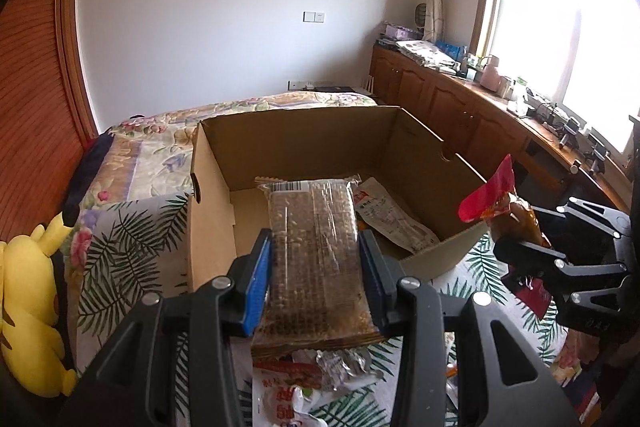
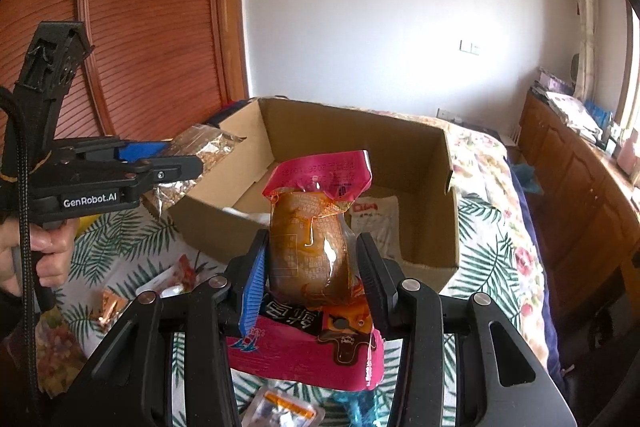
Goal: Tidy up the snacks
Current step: 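Carry the granola bar with the left tool while the right tool carries the pink bread over the box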
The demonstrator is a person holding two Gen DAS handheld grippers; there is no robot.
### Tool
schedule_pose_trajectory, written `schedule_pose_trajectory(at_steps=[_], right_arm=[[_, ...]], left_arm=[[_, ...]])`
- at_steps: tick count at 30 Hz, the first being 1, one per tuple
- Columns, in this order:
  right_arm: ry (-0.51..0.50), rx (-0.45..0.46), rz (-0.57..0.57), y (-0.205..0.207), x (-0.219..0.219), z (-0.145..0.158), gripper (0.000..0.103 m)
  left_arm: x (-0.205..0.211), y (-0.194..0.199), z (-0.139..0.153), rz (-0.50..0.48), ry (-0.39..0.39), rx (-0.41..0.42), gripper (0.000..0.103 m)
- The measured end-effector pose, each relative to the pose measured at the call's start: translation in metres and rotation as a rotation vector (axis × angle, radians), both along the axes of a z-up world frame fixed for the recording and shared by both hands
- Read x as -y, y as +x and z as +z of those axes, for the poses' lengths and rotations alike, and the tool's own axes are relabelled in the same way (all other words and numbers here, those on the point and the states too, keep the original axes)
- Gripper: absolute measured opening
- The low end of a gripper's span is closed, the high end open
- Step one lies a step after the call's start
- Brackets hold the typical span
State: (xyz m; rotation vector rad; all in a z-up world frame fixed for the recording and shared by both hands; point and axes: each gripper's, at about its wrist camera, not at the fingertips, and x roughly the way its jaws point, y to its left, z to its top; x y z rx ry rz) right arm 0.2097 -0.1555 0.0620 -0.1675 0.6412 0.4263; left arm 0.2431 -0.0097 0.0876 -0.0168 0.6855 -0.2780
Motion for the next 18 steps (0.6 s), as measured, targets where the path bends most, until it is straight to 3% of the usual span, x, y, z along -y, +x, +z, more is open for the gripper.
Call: schedule_pose_trajectory(at_steps=[11, 18], right_arm=[[0.025, -0.019, -0.029, 0.033, -0.005, 0.001, 0.044], [0.01, -0.033, -0.062, 0.06, -0.011, -0.003, 0.044]], left_arm=[[-0.012, 0.029, -0.007, 0.054, -0.023, -0.028, 0.04], [-0.012, 0.039, -0.015, 0.071, 0.006, -0.031, 0.041]])
